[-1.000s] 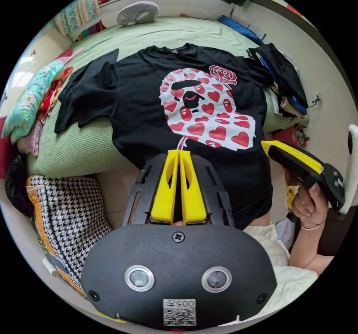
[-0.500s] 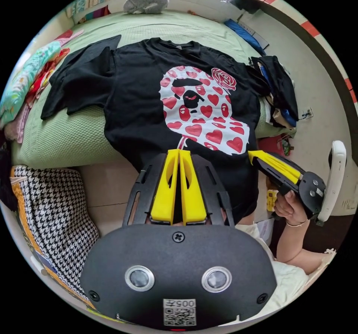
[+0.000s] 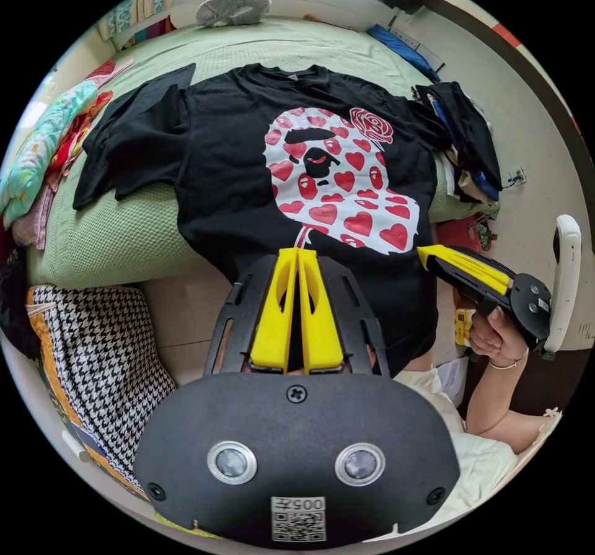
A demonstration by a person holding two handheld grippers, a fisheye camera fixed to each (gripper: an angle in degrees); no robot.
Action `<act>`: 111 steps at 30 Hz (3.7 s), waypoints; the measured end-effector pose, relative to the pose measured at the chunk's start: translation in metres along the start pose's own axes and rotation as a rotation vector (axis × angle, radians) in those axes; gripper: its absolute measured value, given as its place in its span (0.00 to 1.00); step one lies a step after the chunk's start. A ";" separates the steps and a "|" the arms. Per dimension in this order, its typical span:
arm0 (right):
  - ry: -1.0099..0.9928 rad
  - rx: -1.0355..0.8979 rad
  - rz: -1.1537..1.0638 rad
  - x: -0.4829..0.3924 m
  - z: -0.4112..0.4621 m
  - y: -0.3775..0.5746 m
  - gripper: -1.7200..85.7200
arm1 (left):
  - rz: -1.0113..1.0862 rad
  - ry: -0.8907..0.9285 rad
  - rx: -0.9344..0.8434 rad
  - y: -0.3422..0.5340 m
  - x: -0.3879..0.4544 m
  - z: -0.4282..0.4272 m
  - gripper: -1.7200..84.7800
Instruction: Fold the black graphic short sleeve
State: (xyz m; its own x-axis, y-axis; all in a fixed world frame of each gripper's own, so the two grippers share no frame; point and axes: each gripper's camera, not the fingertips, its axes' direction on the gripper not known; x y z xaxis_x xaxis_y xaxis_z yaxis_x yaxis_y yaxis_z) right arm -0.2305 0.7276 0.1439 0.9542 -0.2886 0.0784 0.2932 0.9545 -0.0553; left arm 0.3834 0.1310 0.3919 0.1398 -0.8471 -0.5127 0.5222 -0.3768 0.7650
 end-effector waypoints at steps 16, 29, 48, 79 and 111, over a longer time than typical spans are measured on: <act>0.021 0.005 -0.007 -0.005 0.006 -0.012 0.00 | 0.011 -0.046 -0.006 -0.010 0.025 0.004 0.02; 0.007 0.000 -0.013 -0.003 0.012 -0.028 0.00 | 0.052 -0.175 -0.024 -0.018 0.056 0.008 0.01; 0.003 -0.017 -0.030 0.001 0.022 -0.062 0.00 | 0.000 -0.050 -0.005 -0.010 0.029 0.016 0.01; -0.160 -0.089 -0.099 0.020 0.053 -0.112 0.01 | 0.093 0.010 0.124 0.058 -0.070 0.032 0.02; -0.318 0.205 -0.723 -0.276 0.105 -0.385 0.14 | -0.354 -0.007 0.368 0.104 -0.397 0.080 0.15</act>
State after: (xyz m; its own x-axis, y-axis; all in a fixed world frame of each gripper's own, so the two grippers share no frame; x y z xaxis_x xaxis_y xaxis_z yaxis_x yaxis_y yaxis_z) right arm -0.6125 0.4478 0.2483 0.4617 -0.8328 0.3054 0.7844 0.5441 0.2978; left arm 0.3152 0.3982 0.7056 0.0011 -0.6456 -0.7637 0.2051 -0.7473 0.6320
